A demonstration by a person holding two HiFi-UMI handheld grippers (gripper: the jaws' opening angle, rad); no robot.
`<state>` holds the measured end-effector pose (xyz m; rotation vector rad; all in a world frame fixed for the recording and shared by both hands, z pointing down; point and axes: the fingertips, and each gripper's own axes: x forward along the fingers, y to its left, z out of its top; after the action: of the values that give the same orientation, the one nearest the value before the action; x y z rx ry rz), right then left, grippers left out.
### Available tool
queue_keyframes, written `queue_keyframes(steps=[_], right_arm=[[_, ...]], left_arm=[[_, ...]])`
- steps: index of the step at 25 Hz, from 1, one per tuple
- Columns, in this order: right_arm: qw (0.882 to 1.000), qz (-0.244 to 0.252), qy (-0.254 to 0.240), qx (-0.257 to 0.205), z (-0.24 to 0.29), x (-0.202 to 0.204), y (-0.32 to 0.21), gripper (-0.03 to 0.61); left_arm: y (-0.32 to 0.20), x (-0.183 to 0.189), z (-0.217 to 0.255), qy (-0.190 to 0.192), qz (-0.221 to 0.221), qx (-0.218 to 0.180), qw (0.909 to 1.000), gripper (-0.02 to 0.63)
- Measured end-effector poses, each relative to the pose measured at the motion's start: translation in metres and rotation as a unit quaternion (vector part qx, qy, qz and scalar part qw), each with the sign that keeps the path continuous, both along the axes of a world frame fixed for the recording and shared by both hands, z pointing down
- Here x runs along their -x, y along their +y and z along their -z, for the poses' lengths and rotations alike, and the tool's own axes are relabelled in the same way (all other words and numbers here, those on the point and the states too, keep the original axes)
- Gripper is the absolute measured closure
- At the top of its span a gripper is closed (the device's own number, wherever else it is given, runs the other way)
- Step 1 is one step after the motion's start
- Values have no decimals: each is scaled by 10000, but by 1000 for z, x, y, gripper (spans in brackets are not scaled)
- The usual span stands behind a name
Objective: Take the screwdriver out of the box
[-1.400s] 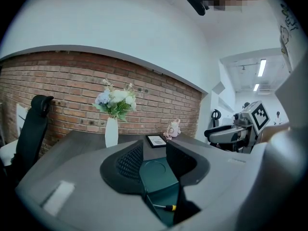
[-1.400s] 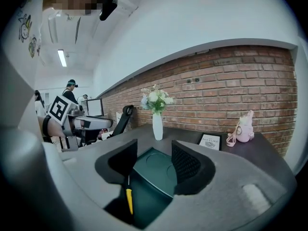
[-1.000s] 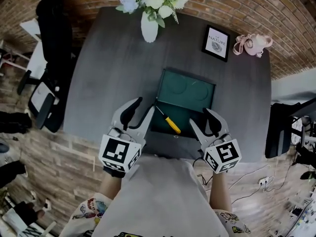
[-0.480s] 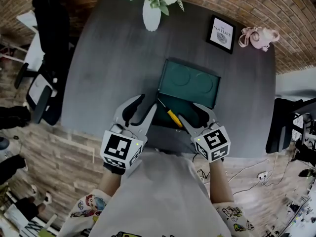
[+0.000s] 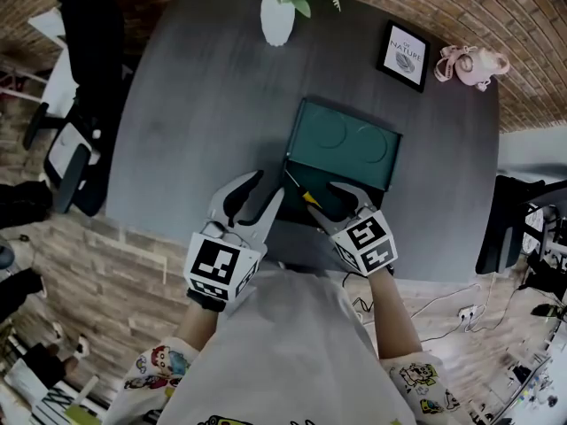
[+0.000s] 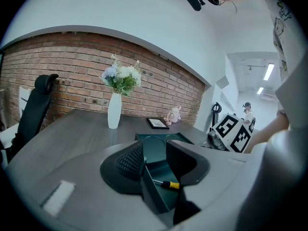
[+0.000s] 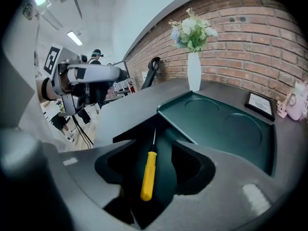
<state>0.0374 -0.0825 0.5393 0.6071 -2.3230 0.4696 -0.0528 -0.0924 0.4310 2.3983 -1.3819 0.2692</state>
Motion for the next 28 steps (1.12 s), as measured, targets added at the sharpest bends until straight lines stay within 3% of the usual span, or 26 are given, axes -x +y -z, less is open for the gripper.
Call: queue_keyframes(steps=[14,28], right_arm=[[9956,612,570,432,-45,9,13,351],[9882,910,1182,351,-60,15,11,380]], left_arm=[[5,6,-13,5,154,76,9999,468],[7,9,-13,35,174,78,9998,471]])
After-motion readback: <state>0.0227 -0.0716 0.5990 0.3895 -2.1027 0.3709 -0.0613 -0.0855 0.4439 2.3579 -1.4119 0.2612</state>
